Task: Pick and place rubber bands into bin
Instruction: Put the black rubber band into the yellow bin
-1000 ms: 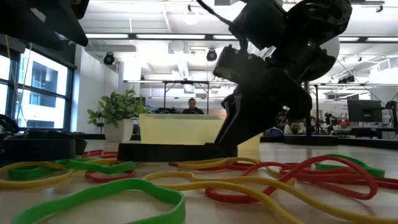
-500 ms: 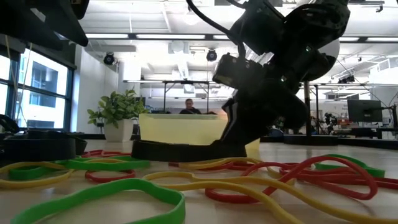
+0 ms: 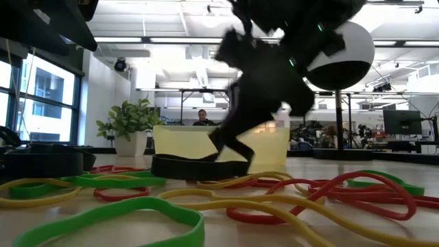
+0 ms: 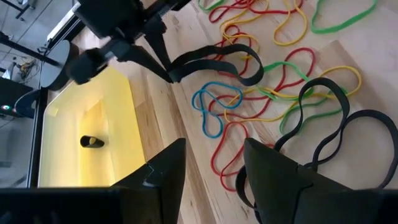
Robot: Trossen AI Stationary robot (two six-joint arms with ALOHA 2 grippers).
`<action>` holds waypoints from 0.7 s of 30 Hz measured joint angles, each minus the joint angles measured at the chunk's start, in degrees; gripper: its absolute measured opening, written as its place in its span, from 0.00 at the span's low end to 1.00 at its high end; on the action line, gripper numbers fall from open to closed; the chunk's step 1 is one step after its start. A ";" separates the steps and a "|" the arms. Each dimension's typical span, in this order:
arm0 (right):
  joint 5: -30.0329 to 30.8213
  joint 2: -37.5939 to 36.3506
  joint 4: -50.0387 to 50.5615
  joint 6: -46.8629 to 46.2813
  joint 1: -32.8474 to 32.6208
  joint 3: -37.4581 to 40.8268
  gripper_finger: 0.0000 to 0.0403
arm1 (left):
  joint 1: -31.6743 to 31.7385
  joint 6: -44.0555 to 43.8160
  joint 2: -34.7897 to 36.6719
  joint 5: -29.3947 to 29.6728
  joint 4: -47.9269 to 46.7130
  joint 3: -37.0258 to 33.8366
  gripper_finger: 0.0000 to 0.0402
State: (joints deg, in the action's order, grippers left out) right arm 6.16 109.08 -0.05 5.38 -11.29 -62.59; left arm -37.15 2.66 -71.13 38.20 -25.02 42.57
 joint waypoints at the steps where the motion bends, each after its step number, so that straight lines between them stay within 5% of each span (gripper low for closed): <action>1: 0.45 0.00 1.79 1.14 -0.02 -1.69 0.01 | 0.00 0.00 0.00 0.00 -0.02 0.00 0.37; 21: 21.22 -0.11 37.47 20.59 5.28 -36.25 0.01 | 0.00 0.02 0.00 0.00 0.00 0.01 0.37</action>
State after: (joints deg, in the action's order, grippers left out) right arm 27.38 108.97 37.42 25.98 -6.01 -98.83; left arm -37.15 2.68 -71.13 38.20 -25.02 42.58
